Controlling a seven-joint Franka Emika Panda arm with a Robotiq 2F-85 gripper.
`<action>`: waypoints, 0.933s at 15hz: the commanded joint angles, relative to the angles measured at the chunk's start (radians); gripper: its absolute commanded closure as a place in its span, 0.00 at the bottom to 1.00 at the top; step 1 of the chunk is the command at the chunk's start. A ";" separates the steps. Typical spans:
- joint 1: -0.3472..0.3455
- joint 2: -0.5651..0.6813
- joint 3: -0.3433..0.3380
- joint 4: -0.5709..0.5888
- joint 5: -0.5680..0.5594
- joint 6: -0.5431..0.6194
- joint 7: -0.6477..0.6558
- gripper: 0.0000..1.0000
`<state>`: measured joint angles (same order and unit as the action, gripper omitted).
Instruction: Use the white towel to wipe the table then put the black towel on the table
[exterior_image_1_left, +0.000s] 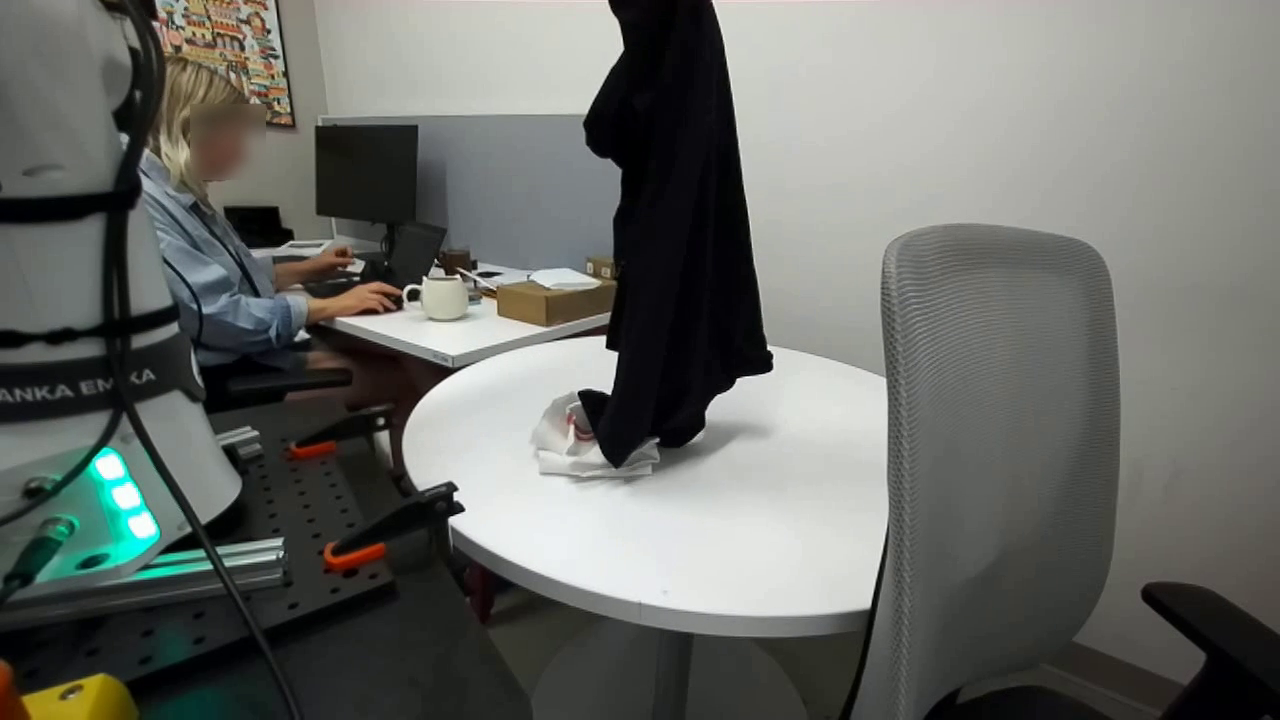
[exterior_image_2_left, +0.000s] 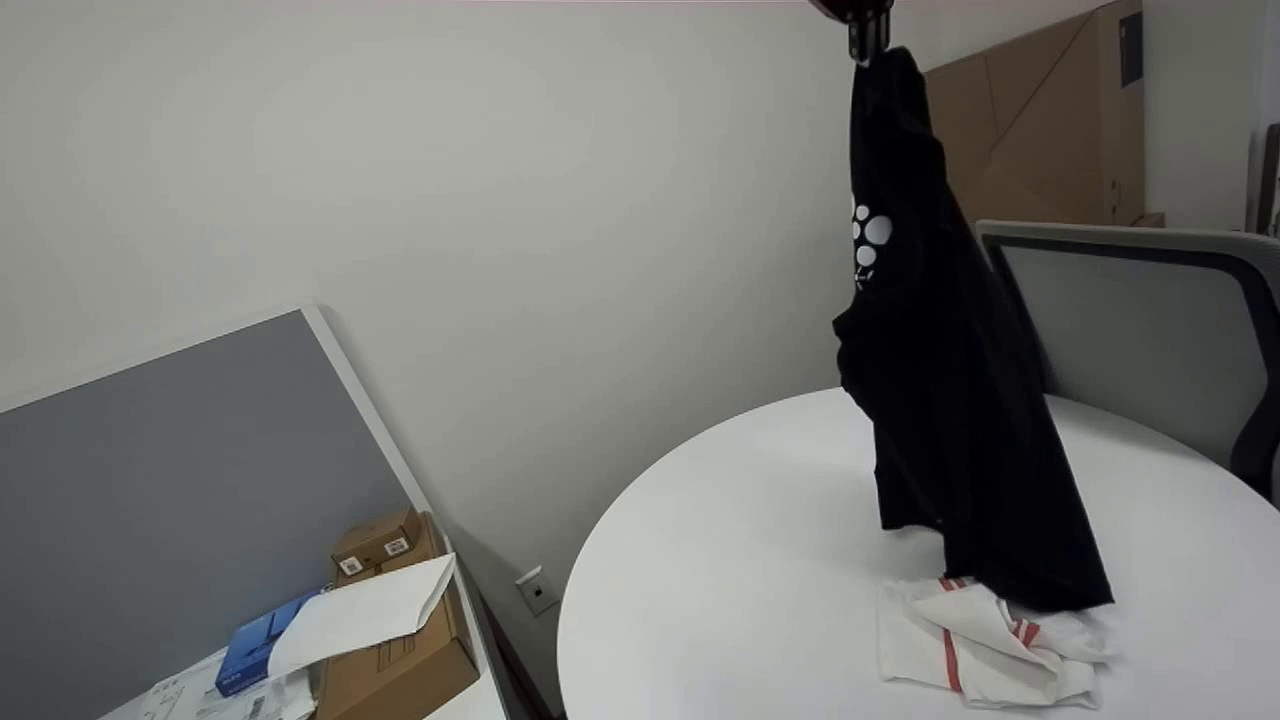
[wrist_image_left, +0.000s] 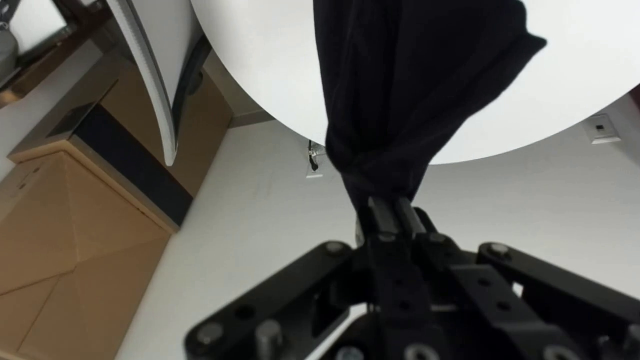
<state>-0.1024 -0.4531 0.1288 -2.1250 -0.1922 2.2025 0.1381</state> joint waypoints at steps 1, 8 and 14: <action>-0.014 0.179 -0.042 0.151 -0.007 -0.006 0.050 0.99; -0.040 0.287 -0.170 0.383 0.032 -0.035 0.082 0.99; -0.050 0.327 -0.209 0.501 0.010 -0.025 0.095 0.99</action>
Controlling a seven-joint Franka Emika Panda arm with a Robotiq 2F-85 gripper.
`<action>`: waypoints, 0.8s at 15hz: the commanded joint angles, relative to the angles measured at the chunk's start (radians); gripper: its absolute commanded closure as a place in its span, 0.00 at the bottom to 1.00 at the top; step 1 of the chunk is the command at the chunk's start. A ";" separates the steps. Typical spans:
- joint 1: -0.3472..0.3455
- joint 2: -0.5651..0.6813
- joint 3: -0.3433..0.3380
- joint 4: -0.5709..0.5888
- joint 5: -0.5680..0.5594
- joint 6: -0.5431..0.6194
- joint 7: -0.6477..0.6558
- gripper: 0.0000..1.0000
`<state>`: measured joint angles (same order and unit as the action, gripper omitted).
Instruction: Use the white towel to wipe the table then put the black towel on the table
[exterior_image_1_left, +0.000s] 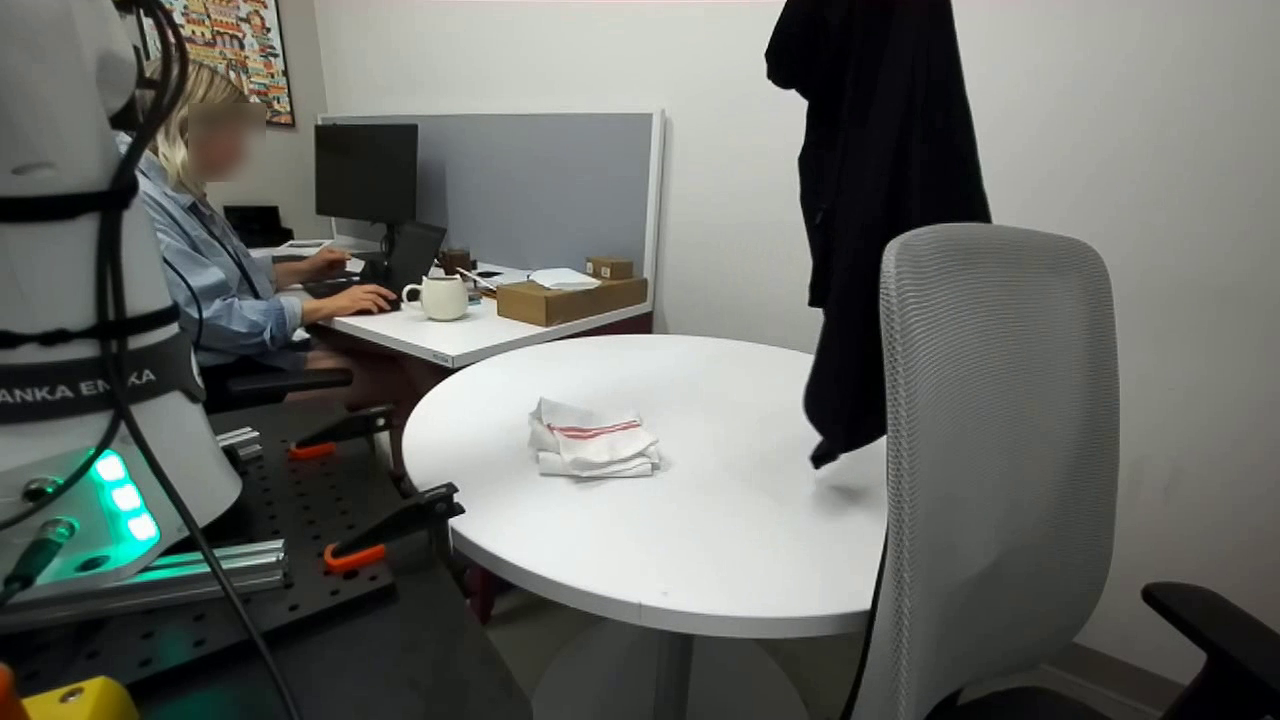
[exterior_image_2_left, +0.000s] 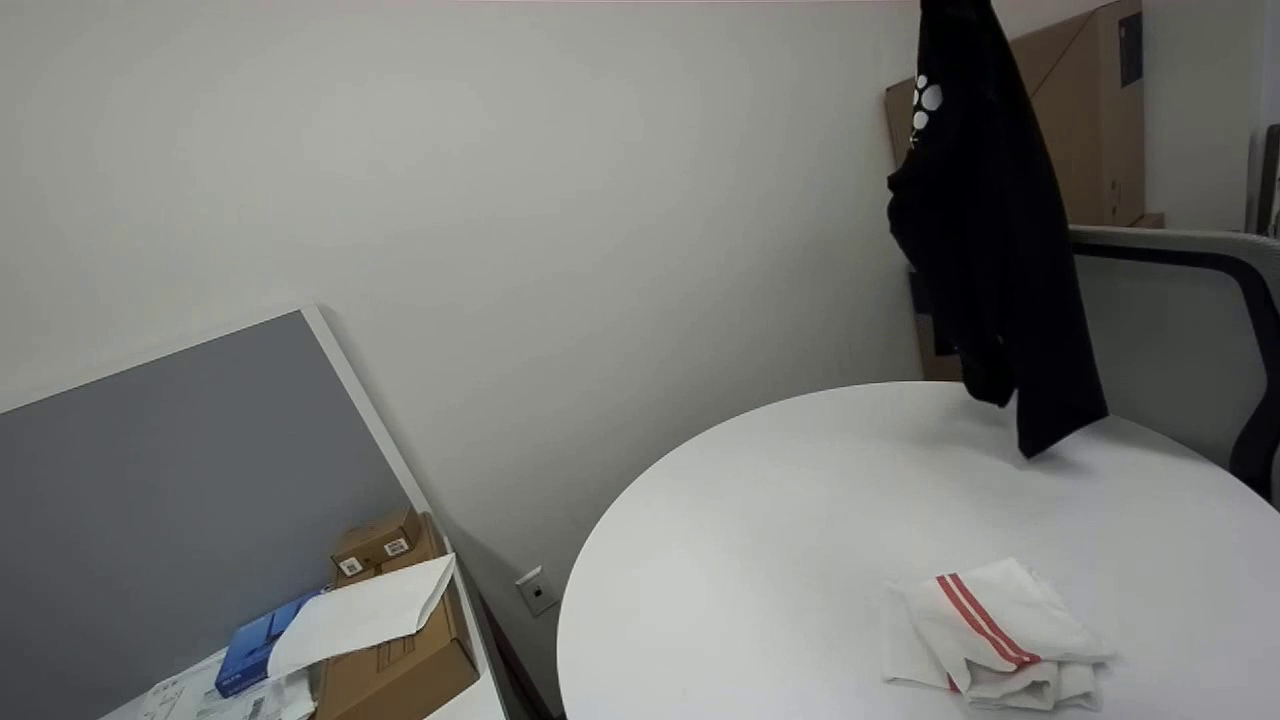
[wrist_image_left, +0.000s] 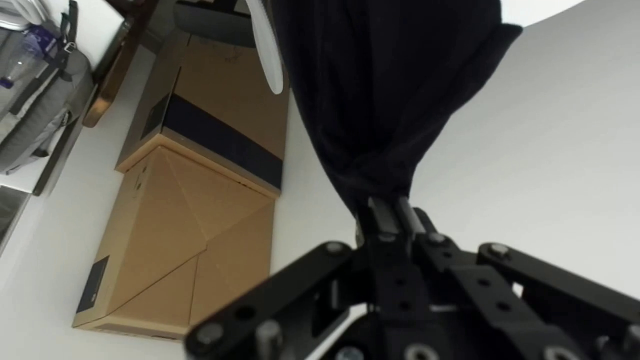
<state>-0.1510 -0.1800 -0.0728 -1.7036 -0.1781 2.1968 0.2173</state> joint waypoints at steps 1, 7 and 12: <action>-0.004 0.072 -0.011 0.088 -0.014 -0.018 0.015 0.99; -0.006 0.210 -0.044 0.093 -0.004 -0.008 -0.006 0.99; -0.004 0.354 -0.074 0.082 -0.018 0.001 -0.004 0.71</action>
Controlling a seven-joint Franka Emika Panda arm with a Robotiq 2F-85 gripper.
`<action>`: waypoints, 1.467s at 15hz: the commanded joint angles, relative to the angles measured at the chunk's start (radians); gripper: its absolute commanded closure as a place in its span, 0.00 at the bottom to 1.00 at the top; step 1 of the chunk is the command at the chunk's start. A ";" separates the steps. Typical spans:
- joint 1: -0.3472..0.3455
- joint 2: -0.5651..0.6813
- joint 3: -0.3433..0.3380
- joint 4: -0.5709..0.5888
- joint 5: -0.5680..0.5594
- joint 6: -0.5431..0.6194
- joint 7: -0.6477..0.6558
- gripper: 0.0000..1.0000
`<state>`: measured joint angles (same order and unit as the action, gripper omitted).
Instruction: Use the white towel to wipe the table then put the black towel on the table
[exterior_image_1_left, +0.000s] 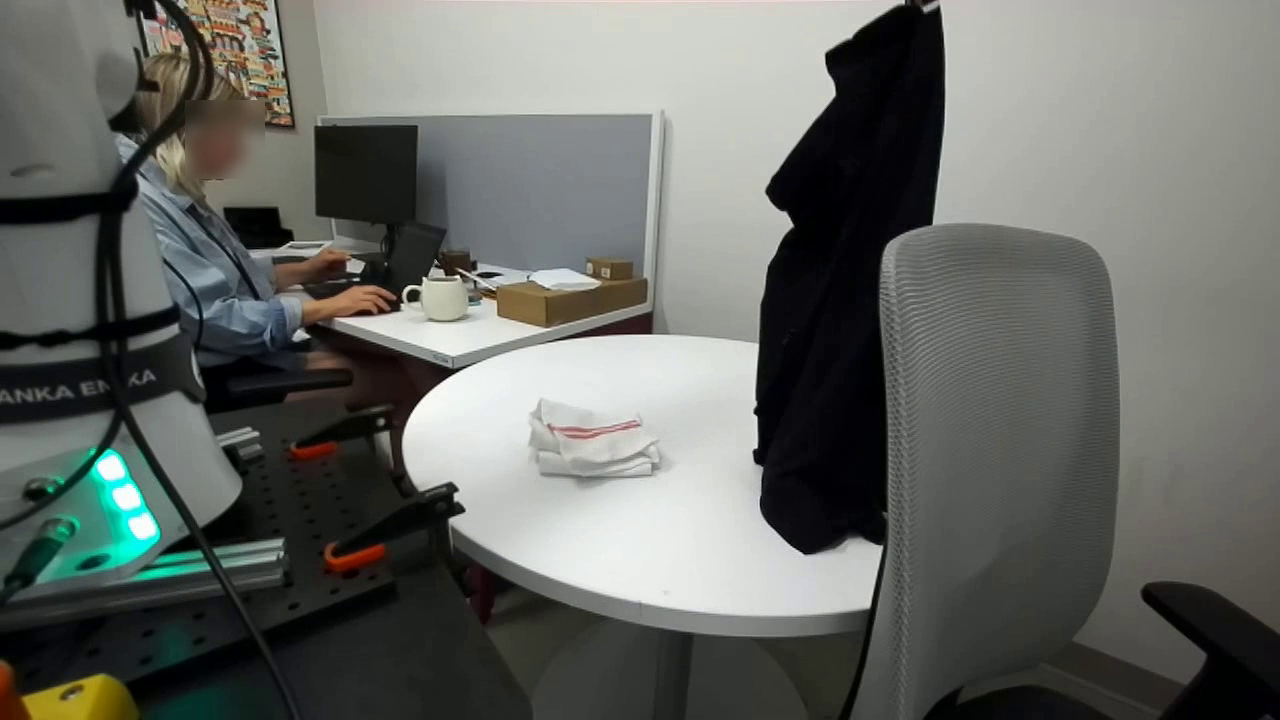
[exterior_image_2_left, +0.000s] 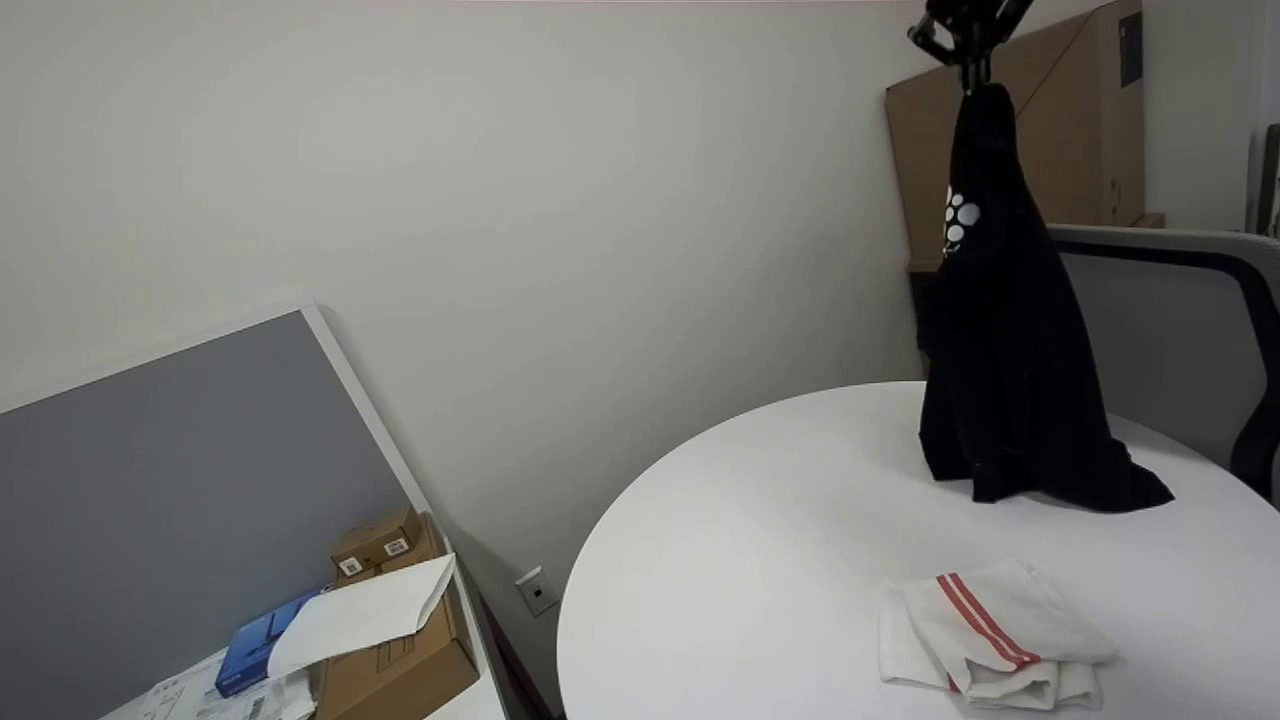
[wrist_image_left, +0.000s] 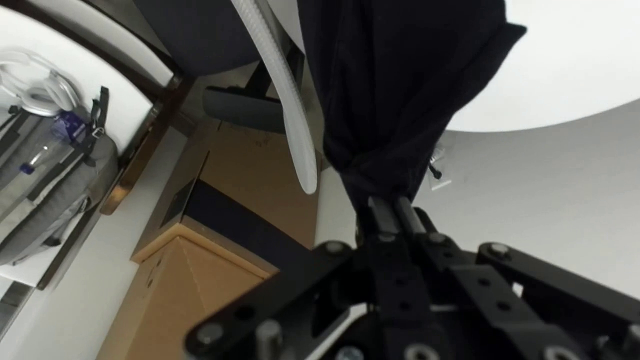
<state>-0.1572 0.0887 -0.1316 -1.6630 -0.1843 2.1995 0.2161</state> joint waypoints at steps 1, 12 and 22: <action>0.006 0.110 -0.019 0.041 -0.023 -0.001 -0.003 0.69; 0.014 0.042 0.015 -0.143 0.064 0.077 -0.153 0.00; 0.093 -0.131 0.098 -0.709 0.200 0.371 -0.283 0.00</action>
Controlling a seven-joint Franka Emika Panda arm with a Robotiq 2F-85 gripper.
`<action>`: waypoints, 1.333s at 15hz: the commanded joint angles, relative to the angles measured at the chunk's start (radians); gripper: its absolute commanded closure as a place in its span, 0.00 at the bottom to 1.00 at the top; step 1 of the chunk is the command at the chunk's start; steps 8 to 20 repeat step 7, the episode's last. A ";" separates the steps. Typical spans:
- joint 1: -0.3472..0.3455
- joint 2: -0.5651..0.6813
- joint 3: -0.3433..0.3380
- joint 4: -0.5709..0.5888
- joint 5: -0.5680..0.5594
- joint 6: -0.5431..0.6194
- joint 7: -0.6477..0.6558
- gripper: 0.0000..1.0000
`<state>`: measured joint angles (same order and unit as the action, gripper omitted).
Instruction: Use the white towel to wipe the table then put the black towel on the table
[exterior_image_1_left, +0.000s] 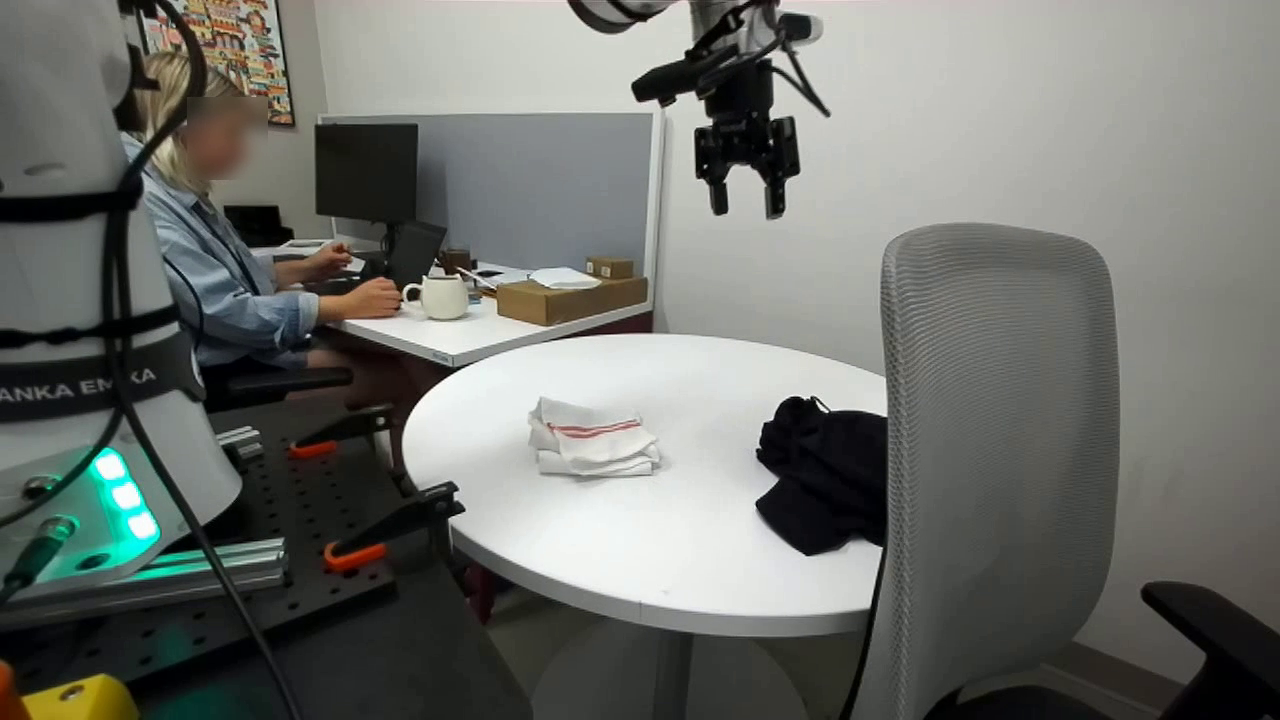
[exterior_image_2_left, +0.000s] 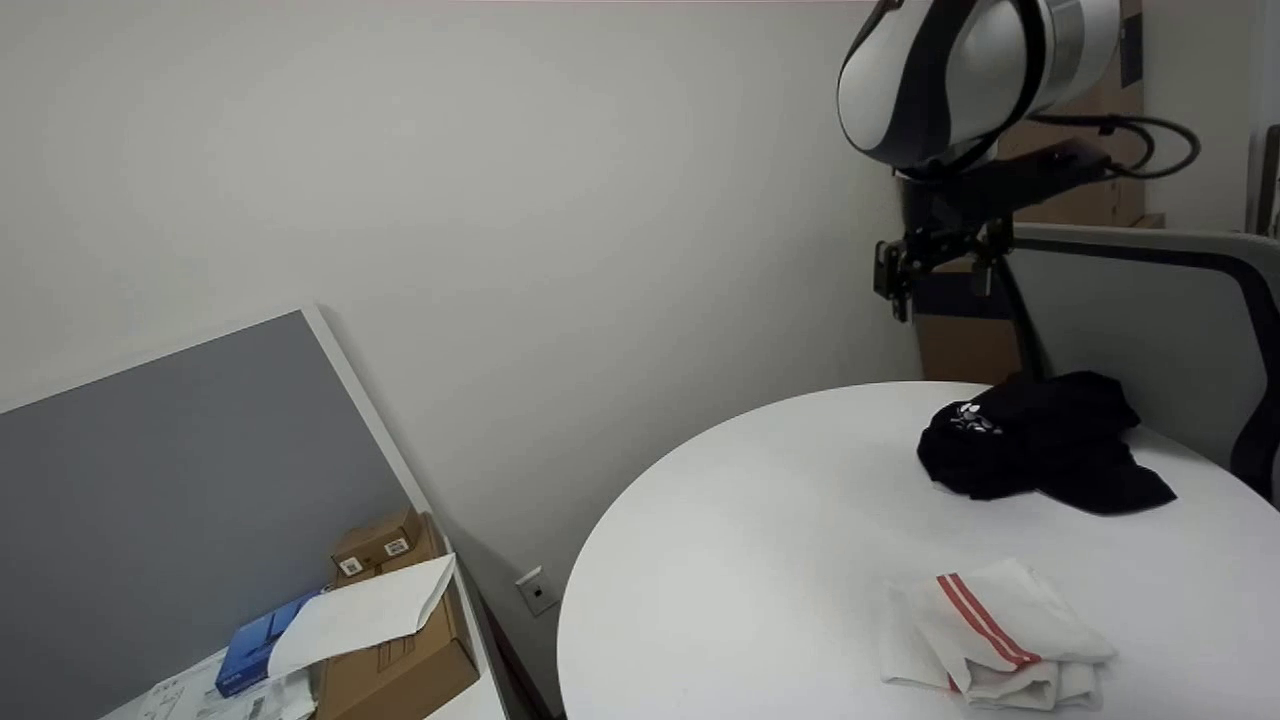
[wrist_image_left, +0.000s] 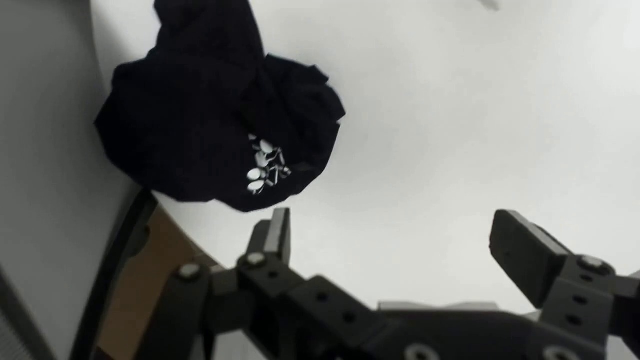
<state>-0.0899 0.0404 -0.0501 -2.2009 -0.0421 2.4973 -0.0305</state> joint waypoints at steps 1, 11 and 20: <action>0.037 -0.097 0.027 -0.220 0.083 0.088 -0.057 0.00; 0.043 -0.071 0.023 -0.199 0.050 0.072 -0.017 0.00; 0.043 -0.071 0.023 -0.199 0.050 0.072 -0.017 0.00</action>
